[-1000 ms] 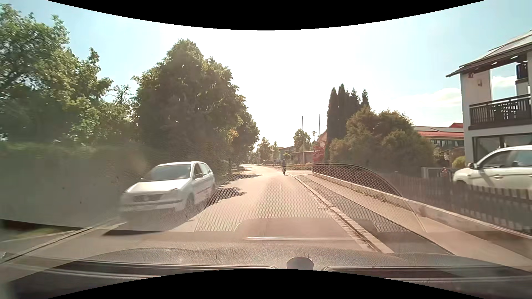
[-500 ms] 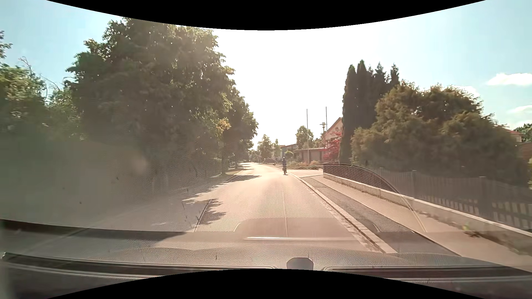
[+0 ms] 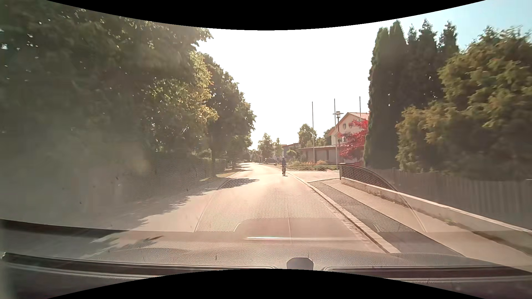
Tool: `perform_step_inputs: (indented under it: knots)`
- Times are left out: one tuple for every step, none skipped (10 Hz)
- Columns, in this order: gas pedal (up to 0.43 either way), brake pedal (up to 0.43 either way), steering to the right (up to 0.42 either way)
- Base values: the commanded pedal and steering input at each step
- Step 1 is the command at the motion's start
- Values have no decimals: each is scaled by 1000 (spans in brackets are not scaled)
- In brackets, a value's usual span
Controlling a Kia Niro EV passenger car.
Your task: Follow the waypoints while adhering to traffic rules and regulations
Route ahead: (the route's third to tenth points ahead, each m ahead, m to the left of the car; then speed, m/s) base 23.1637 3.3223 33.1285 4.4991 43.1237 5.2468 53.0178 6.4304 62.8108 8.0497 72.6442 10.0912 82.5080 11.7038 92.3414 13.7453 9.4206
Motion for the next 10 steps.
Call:
perform_step_inputs:
  knots:
    - [0, 6, -7]
    - [0, 6, -7]
    - [0, 6, -7]
    - [0, 6, -7]
    - [0, 6, -7]
    - [0, 6, -7]
    - [0, 6, -8]
    - [0, 6, -9]
    - [0, 6, -10]
    - [0, 6, -11]
